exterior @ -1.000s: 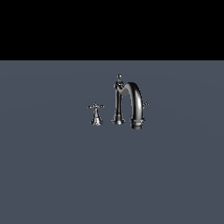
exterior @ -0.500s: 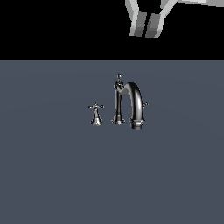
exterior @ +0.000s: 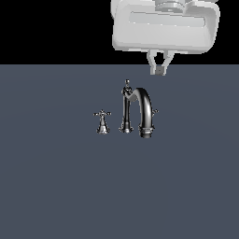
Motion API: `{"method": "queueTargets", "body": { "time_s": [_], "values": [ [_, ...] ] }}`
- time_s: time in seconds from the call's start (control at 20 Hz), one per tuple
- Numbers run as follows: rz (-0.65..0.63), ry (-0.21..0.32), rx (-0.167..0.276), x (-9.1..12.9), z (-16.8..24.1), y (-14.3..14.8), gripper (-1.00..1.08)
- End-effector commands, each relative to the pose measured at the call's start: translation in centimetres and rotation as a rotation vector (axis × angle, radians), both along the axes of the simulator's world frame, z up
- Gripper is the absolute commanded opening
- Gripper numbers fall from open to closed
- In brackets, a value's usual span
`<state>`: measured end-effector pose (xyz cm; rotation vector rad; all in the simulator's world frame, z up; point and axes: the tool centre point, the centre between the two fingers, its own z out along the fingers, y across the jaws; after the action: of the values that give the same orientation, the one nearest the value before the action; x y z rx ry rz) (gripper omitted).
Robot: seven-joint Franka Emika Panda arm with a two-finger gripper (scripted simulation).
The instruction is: Turn on the faucet by rotating a designated handle.
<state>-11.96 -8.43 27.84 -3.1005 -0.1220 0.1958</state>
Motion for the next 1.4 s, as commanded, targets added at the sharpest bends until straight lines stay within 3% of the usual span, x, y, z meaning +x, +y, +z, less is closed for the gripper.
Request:
{"method": "queueTargets", "body": {
  "time_s": [0.0,0.05,0.1,0.15,0.2,0.25,0.3,0.35,0.4,0.45,0.5,0.55,0.6,0.65,0.7,0.75,0.8,0.85,0.9,0.95,1.0,1.05,1.1,1.15,1.2,1.25,1.3,1.35],
  "values": [
    [0.009,-0.037,-0.010,2.8,-1.9,-1.7,-0.82],
    [0.018,-0.067,-0.021,4.5,-1.9,-3.2,-0.72],
    [0.088,-0.061,-0.012,5.2,-3.6,-1.5,-0.77],
    [0.117,-0.097,0.002,7.0,-4.0,-0.9,-0.80],
    [0.086,-0.131,0.010,8.6,-4.3,-2.0,-0.77],
    [0.063,-0.140,0.033,9.3,-5.9,-1.2,-0.67],
    [-0.024,-0.162,0.035,9.8,-6.8,-4.2,-0.79],
    [-0.077,-0.143,0.032,9.4,-9.0,-4.4,-0.70],
    [-0.114,-0.192,0.046,11.0,-9.1,-6.4,-0.77],
    [-0.104,-0.187,0.041,10.7,-10.8,-8.0,-0.73],
    [-0.202,-0.206,0.043,13.6,-11.0,-7.0,-0.30],
    [-0.244,-0.214,0.043,12.5,-10.7,-9.2,-0.30],
    [-0.233,-0.206,0.071,13.1,-12.8,-6.4,-0.23],
    [-0.316,-0.236,0.063,13.8,-13.5,-8.6,-0.46],
    [-0.354,-0.234,0.066,13.8,-15.2,-9.7,0.54],
    [-0.274,-0.287,0.064,17.3,-14.7,-6.4,0.07],
    [-0.343,-0.216,0.082,15.0,-17.6,-3.8,-0.31],
    [-0.355,-0.204,0.085,14.9,-18.5,-4.5,-0.31],
    [-0.422,-0.249,0.090,16.6,-19.1,-4.1,-0.28],
    [-0.424,-0.293,0.064,18.7,-18.8,-4.3,-0.31],
    [-0.325,-0.312,0.065,21.9,-20.1,-8.1,-0.93],
    [-0.226,-0.331,0.066,21.3,-19.0,-2.1,-0.93],
    [-0.325,-0.338,0.048,26.4,-19.3,1.4,-0.71],
    [-0.423,-0.345,0.029,22.2,-19.0,-1.6,-0.71],
    [-0.522,-0.354,0.013,21.5,-19.4,-6.0,-0.68],
    [-0.621,-0.363,-0.003,19.2,-19.0,-12.2,-0.68],
    [-0.705,-0.375,-0.052,16.0,-18.7,-20.5,-0.48],
    [-0.786,-0.395,0.005,18.2,-19.0,-17.3,0.88]
  ]
}}
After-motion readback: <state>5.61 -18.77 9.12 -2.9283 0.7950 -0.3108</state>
